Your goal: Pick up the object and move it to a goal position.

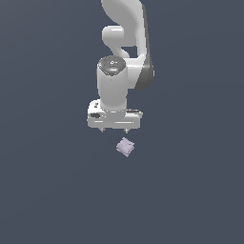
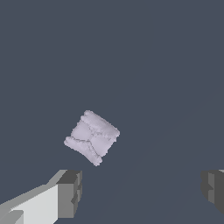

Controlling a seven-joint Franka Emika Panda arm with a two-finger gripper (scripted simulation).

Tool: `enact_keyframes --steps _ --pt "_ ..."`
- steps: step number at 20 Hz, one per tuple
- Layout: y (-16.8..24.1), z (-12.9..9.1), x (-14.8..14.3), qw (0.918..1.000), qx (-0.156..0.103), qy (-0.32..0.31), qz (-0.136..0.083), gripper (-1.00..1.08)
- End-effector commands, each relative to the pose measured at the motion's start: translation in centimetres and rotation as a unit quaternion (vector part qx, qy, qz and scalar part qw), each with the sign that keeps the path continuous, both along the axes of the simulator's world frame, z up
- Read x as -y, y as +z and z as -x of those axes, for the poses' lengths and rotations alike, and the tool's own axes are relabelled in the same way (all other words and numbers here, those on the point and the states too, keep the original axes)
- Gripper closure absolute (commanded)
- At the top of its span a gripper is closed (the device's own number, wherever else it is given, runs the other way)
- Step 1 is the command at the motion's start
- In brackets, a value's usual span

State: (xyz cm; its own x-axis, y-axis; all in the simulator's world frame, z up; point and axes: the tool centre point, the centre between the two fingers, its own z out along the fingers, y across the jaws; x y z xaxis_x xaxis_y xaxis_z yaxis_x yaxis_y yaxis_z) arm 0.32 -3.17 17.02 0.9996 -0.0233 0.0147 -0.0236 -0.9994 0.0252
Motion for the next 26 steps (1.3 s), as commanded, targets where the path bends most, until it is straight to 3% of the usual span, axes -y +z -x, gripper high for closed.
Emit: enact_keyframes --steps 1,11,26 --pt "0.0 0.0 0.0 1.0 0.0 0.0 0.0 -0.92" --pt "-0.7 0.6 -3.3 0.9999 -0.011 0.005 -0.011 -0.92" --pt "-1.9 0.3 -3.6 0.9988 -0.01 -0.046 -0.013 -0.92"
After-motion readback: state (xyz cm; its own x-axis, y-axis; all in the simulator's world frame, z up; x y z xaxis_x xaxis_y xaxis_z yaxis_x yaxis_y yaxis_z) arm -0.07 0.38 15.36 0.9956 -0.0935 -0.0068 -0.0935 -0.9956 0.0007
